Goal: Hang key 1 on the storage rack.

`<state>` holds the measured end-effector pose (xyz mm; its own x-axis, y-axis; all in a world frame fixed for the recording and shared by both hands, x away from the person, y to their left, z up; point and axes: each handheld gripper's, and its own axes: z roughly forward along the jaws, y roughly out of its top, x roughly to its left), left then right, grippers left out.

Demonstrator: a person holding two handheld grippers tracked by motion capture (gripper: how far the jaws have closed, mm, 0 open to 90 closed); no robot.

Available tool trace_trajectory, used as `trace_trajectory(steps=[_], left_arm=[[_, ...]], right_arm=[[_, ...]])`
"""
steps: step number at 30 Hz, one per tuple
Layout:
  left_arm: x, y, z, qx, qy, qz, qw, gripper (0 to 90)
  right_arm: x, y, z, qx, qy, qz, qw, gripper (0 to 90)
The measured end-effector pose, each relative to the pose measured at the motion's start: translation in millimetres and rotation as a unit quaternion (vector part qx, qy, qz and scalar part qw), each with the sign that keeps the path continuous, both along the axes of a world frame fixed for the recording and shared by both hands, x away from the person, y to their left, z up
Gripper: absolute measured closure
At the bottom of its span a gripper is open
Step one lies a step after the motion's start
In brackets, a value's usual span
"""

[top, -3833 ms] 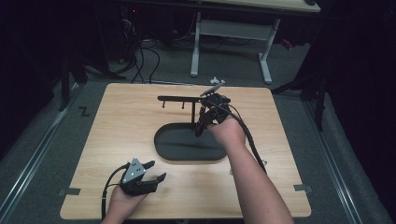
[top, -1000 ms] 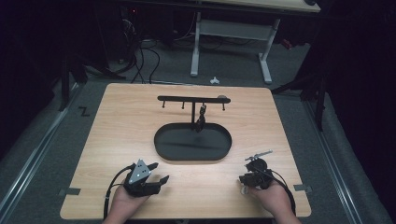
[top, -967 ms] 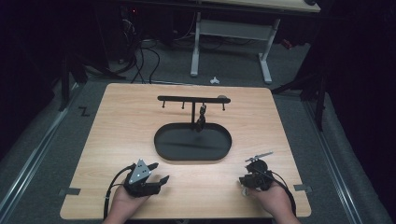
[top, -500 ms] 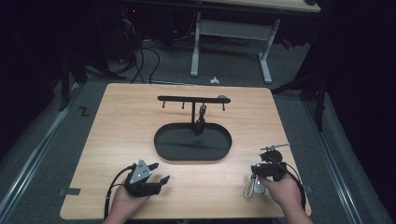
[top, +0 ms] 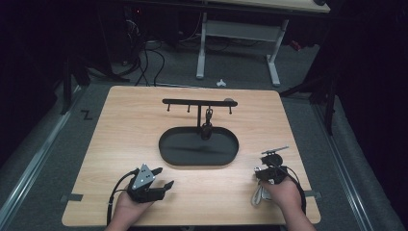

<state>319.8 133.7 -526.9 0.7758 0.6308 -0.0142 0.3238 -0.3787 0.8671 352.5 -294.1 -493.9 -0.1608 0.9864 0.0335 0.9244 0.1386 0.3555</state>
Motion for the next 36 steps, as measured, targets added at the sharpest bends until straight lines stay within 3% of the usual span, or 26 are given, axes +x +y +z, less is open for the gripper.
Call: trace_trajectory(steps=[10,15,20,22,36], left_arm=[[-0.1,0.1,0.1,0.001,-0.001,0.001,1.0000,34.8],[-0.2,0.2,0.3,-0.001,-0.002,0.001,1.0000,34.8],[0.0,0.1,0.2,0.000,-0.002,0.000,1.0000,34.9],[0.1,0.0,0.0,0.000,-0.001,0.001,1.0000,34.9],[0.6,0.1,0.1,-0.001,-0.001,0.001,1.0000,34.9]], right_arm=[[-4.2,17.9,0.0,-0.012,-0.012,0.048,0.9987,76.0],[-7.5,22.7,-0.4,-0.031,-0.022,0.070,0.9968,76.6],[-8.7,25.2,-0.5,-0.037,-0.026,0.079,0.9959,77.6],[-9.6,28.0,2.4,-0.044,-0.034,0.089,0.9945,86.5],[-8.5,31.1,0.4,-0.036,-0.023,0.098,0.9943,86.1]])
